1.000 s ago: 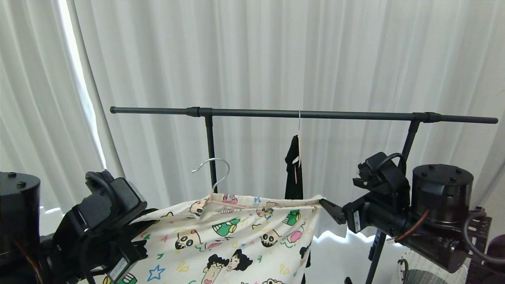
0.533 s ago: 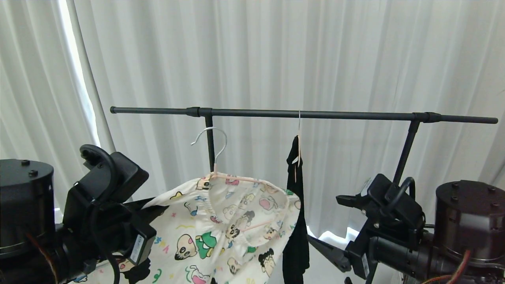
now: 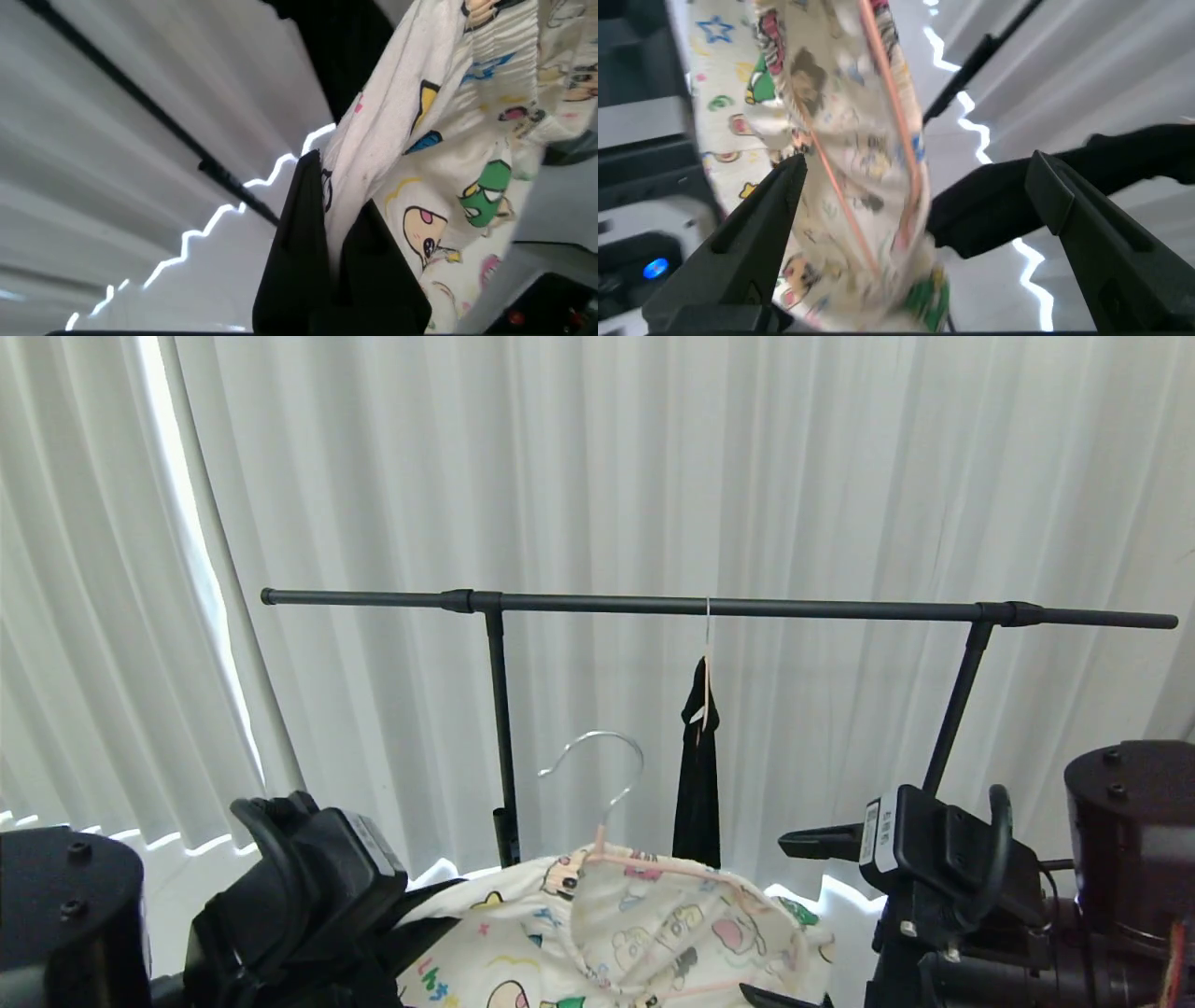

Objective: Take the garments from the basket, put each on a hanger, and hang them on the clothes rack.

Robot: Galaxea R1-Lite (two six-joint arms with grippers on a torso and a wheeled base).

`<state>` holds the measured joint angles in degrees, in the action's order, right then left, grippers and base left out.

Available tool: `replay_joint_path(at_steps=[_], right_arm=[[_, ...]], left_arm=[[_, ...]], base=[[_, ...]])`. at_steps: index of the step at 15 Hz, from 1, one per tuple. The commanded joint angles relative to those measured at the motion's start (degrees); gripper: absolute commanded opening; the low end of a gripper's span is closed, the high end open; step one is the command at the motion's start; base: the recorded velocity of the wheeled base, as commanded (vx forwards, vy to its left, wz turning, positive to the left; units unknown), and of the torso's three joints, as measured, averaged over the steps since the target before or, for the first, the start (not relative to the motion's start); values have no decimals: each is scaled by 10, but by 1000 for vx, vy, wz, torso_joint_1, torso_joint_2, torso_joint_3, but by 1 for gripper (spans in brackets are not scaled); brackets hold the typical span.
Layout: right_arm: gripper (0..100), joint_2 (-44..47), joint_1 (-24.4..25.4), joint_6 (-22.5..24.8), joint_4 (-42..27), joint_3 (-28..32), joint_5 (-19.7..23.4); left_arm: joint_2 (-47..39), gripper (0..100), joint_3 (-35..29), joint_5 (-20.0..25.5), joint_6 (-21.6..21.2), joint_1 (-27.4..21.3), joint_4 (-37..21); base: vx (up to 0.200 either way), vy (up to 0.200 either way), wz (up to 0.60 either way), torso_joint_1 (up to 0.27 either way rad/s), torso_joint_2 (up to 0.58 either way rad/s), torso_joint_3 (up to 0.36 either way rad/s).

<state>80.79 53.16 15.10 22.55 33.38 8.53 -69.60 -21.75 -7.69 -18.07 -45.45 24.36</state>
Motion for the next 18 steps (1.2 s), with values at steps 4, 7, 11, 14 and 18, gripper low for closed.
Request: replay_joint_path(at_steps=[4, 7, 11, 14, 18], right_arm=[[100, 3, 12, 20, -162, 114, 67], [100, 25, 21, 19, -232, 150, 65], [100, 44, 18, 19, -228, 150, 63], [100, 53, 16, 18, -227, 150, 62], [100, 57, 13, 19, -227, 150, 62]], left_arm=[[2, 0, 30, 0, -4, -61, 53], [3, 0, 31, 0, -34, -62, 74], [3, 0, 29, 0, -43, -66, 78], [7, 0, 29, 0, -43, -68, 90], [11, 0, 30, 0, -43, -68, 92]], base=[[0, 0, 0, 0, 0, 0], [0, 0, 0, 0, 0, 0], [0, 0, 0, 0, 0, 0], [0, 0, 0, 0, 0, 0], [0, 0, 0, 0, 0, 0]])
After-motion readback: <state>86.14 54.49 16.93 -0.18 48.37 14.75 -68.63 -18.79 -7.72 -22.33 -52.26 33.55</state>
